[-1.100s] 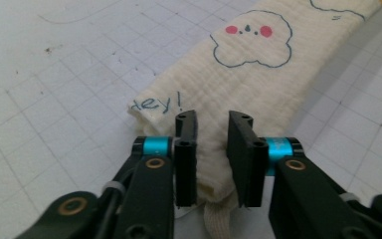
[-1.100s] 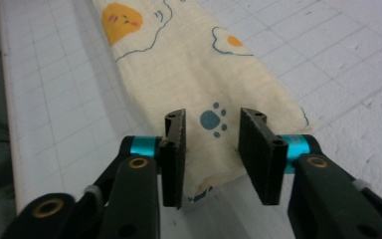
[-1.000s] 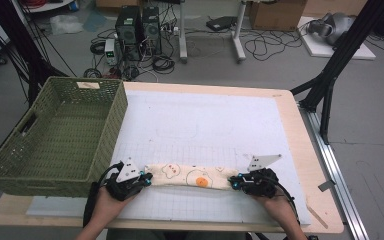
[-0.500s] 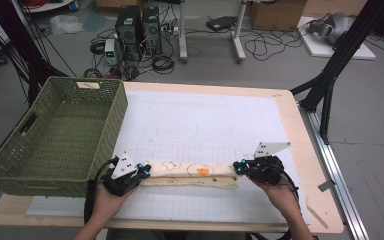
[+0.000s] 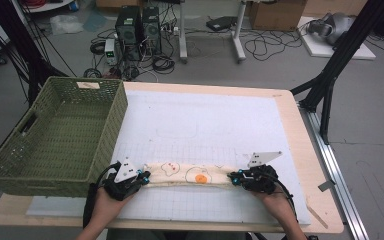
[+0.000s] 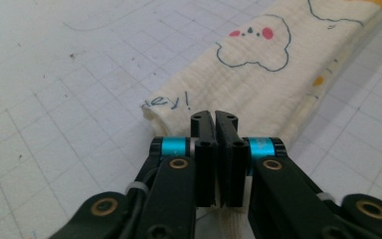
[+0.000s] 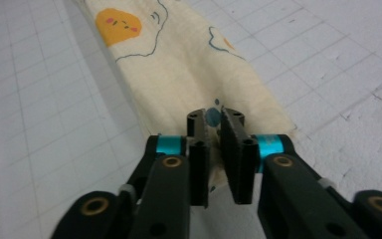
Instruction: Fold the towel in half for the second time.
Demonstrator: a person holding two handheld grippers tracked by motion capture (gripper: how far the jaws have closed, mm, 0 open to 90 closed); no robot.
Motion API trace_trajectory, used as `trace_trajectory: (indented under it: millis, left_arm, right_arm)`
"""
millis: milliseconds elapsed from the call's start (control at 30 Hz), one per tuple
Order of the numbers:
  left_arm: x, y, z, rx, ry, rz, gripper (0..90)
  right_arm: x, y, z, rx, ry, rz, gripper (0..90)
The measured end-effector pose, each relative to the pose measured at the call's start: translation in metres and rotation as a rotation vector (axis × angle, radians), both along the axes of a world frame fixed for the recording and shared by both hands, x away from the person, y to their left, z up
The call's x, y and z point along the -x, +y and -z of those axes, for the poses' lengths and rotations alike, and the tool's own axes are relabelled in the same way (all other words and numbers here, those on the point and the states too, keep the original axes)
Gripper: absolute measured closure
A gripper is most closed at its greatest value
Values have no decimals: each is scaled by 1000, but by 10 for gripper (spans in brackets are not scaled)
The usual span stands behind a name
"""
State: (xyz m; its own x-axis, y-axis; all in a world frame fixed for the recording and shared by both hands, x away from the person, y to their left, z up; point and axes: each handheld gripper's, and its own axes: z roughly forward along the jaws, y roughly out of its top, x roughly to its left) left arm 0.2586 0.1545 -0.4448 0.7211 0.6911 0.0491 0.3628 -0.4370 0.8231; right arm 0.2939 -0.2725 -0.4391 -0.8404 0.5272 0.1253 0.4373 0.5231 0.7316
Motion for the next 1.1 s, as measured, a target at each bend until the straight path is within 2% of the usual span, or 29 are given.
trace_trajectory:
  millis: [67, 133, 233, 267, 300, 400, 600, 633, 833, 1100]
  left_arm:
    - [0, 2, -5, 41, -13, 1, 801]
    - [-1, 2, -12, 70, -30, -6, 785]
    - [-5, -1, -19, 99, -47, -5, 774]
    - [-7, -3, -20, 94, -49, -3, 767]
    - [-9, -5, -20, 86, -46, 1, 758]
    - [-13, -10, -12, 55, -13, 15, 741]
    - [-15, -3, 4, 30, 56, 17, 726]
    - [-14, -2, 5, 38, 59, 18, 722]
    - [-8, 0, 4, 20, 54, 27, 707]
    - [-4, 2, 4, 20, 45, 32, 690]
  right_arm:
    - [1, 0, -6, -35, -19, 6, 747]
    - [1, -1, -14, -83, -37, 11, 721]
    - [-4, 5, -21, -113, -45, 16, 654]
    - [-6, 9, -20, -103, -52, 16, 627]
    - [-7, 12, -19, -98, -42, 11, 619]
    - [-10, 21, -12, -58, -23, -20, 582]
    - [-9, 19, 1, -10, -12, -30, 550]
    - [-9, 18, 3, -5, -12, -33, 545]
    - [-7, 14, 3, 22, -38, -38, 516]
    - [-5, 9, 4, 26, -44, -35, 503]
